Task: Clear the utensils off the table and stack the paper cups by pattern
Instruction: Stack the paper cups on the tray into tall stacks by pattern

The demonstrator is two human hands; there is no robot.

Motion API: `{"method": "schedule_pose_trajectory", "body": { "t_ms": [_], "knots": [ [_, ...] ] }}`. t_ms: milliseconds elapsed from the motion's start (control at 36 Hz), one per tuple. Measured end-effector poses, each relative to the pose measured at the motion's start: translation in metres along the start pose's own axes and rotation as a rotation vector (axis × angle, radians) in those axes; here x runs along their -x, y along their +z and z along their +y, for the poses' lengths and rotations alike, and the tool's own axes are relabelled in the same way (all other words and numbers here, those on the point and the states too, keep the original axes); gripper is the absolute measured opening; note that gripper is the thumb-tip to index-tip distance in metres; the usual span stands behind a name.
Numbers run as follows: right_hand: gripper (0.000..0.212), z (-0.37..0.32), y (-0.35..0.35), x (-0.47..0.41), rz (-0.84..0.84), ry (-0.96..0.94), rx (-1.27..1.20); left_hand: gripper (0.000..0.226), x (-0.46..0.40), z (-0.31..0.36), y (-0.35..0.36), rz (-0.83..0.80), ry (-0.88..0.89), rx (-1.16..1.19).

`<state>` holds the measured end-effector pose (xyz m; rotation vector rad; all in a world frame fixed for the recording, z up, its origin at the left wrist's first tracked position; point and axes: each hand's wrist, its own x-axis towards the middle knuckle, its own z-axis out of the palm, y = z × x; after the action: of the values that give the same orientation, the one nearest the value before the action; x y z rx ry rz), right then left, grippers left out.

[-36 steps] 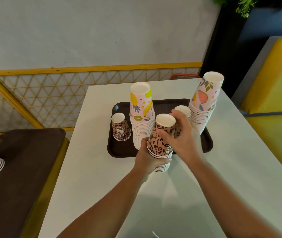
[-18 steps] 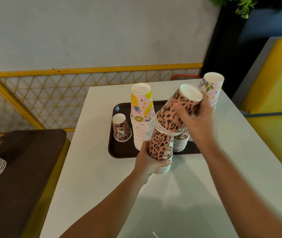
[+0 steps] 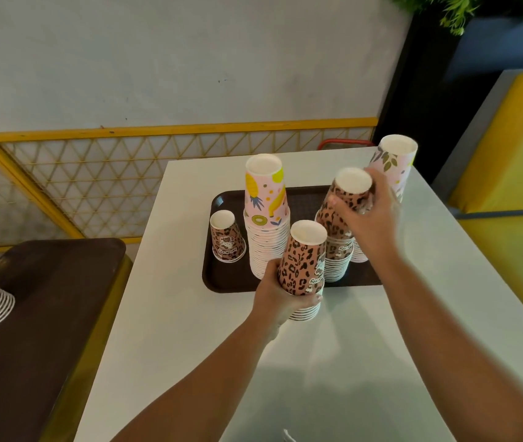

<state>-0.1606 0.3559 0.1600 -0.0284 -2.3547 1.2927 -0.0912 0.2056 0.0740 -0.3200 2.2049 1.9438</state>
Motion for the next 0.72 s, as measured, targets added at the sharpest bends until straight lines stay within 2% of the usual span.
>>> {"method": "schedule_pose_trajectory", "body": {
  "t_ms": [139, 417, 722],
  "knots": [
    [0.066, -0.010, 0.000, 0.025, 0.017, -0.047, -0.034, 0.079, -0.001, -0.001, 0.001, 0.008, 0.013, -0.006],
    [0.072, -0.004, 0.021, 0.071, -0.246, 0.019, 0.037, 0.073, -0.001, 0.000, 0.004, 0.003, 0.071, 0.008],
    [0.058, -0.010, 0.008, 0.061, -0.226, 0.043, -0.053, 0.080, 0.003, -0.004, 0.003, -0.039, 0.083, -0.079]
  ]
}}
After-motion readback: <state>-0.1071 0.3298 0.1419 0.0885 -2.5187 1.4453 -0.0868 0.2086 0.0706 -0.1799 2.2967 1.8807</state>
